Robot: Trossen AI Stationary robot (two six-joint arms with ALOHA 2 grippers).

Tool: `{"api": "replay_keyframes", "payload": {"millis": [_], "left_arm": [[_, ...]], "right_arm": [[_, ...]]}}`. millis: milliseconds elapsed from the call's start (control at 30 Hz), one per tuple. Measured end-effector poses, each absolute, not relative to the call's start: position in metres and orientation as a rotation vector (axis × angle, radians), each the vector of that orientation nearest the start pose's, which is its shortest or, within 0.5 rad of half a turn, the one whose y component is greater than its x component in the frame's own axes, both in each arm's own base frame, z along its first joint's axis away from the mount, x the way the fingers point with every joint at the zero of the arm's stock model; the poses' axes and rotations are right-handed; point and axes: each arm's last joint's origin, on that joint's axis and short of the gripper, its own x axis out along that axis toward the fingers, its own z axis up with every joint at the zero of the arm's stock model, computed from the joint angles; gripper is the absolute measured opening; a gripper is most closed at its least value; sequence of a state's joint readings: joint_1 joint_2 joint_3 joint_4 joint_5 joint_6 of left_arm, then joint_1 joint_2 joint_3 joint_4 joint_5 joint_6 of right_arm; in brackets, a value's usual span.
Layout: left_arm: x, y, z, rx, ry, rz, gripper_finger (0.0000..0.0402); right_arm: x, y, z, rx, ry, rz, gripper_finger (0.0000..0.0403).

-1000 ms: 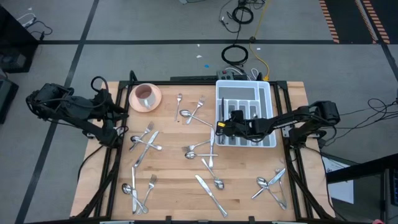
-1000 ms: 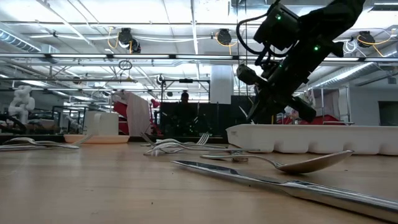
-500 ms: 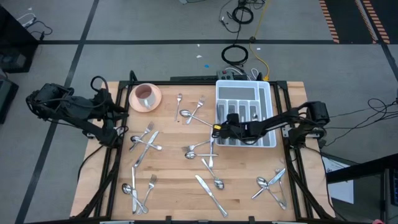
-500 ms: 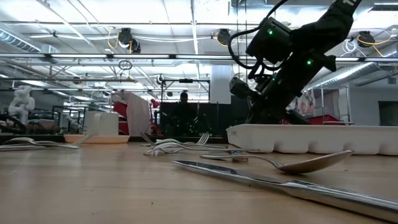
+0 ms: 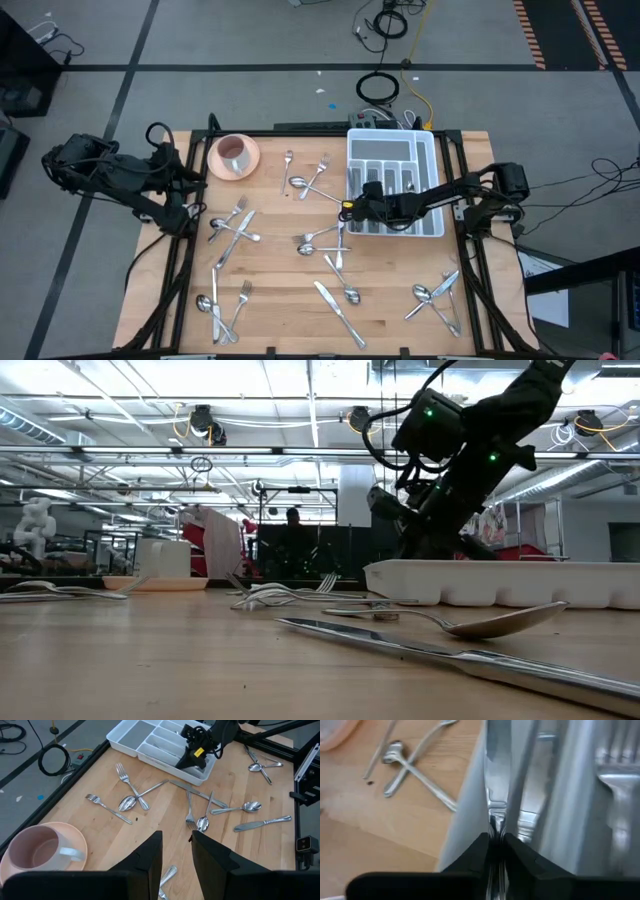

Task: Sort silverware
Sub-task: Put the silver knife into the white silverware tray, then put the silver fork into the white silverware tray

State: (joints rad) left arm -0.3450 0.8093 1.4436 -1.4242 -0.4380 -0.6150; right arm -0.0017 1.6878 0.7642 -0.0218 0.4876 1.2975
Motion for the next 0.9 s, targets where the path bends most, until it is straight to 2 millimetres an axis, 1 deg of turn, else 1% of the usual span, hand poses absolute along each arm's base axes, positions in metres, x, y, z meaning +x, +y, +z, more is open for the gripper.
{"api": "replay_keyframes", "payload": {"millis": [133, 200, 300, 367, 433, 500, 533, 633, 700, 767, 833, 900], "left_arm": [[0.066, -0.011, 0.421, -0.262, 0.685, 0.277, 0.0109], [0.069, -0.013, 0.420, -0.245, 0.713, 0.241, 0.0109], [0.076, -0.018, 0.418, -0.219, 0.770, 0.171, 0.0110], [0.084, -0.023, 0.416, -0.222, 0.821, 0.119, 0.0114], [0.097, -0.029, 0.412, -0.255, 0.878, 0.105, 0.0119], [0.111, -0.035, 0.408, -0.331, 0.930, 0.123, 0.0124], [0.118, -0.039, 0.404, -0.362, 0.956, 0.126, 0.0126], [0.136, -0.056, 0.387, -0.335, 1.071, 0.080, 0.0128], [0.144, -0.069, 0.372, -0.275, 1.145, 0.055, 0.0128], [0.151, -0.081, 0.353, -0.204, 1.212, 0.035, 0.0128], [0.155, -0.088, 0.333, -0.160, 1.261, 0.033, 0.0128], [0.159, -0.095, 0.313, -0.138, 1.262, 0.007, 0.0128]], "right_arm": [[0.306, -0.013, 0.137, 0.901, 0.518, -0.918, 0.0114], [0.313, -0.012, 0.148, 0.878, 0.507, -0.877, 0.0142], [0.317, -0.012, 0.172, 0.817, 0.505, -0.829, 0.0172], [0.318, -0.012, 0.191, 0.753, 0.521, -0.803, 0.0184], [0.317, -0.012, 0.216, 0.695, 0.533, -0.779, 0.0188], [0.315, -0.012, 0.246, 0.650, 0.529, -0.756, 0.0189], [0.313, -0.011, 0.258, 0.617, 0.542, -0.748, 0.0188], [0.307, -0.005, 0.296, 0.499, 0.542, -0.734, 0.0188], [0.300, 0.000, 0.323, 0.434, 0.532, -0.707, 0.0189], [0.292, 0.005, 0.347, 0.399, 0.508, -0.665, 0.0191], [0.282, 0.012, 0.365, 0.376, 0.498, -0.631, 0.0192], [0.273, 0.018, 0.382, 0.371, 0.455, -0.590, 0.0192]]}}
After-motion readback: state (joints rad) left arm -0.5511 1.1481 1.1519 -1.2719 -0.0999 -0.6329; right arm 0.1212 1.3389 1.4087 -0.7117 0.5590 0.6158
